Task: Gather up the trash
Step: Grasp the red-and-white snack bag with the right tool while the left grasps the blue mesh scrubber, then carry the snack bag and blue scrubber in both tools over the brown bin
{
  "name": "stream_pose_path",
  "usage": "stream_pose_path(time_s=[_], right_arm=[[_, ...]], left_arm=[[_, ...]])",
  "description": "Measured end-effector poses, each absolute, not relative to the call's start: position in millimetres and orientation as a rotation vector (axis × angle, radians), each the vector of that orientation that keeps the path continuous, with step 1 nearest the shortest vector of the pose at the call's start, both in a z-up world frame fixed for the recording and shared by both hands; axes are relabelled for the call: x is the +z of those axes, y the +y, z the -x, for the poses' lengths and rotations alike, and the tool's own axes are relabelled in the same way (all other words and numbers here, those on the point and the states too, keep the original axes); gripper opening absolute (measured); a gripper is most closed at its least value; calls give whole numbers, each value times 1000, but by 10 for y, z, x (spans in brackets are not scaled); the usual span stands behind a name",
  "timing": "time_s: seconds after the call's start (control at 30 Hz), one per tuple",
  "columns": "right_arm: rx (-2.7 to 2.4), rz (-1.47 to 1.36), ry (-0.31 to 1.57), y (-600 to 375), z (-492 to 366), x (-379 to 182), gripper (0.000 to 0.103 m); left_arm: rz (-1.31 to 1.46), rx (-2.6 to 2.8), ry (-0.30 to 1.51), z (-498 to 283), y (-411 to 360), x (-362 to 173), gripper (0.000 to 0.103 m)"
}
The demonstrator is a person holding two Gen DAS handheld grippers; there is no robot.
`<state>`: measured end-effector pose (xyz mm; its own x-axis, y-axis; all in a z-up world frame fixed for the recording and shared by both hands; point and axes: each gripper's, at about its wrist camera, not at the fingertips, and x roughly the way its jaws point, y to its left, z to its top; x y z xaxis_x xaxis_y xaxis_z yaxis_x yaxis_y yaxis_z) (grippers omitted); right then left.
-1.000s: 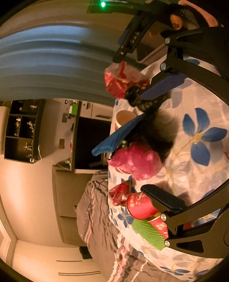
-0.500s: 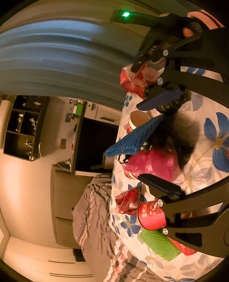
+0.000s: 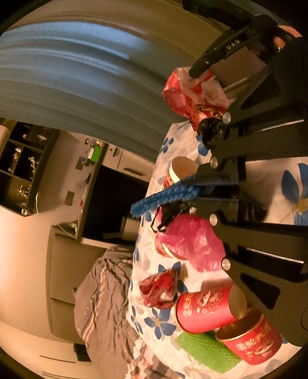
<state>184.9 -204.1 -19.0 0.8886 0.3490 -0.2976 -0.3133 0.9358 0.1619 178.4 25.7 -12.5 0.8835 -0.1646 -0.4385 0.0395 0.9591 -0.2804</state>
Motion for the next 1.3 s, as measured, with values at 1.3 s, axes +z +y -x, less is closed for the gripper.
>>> stream_pose_path(time_s=[1.3], right_arm=[[-13,-218,177,-3535,-819,-69,5]], left_arm=[[90,-613,305,-1487,-1802,221,6]])
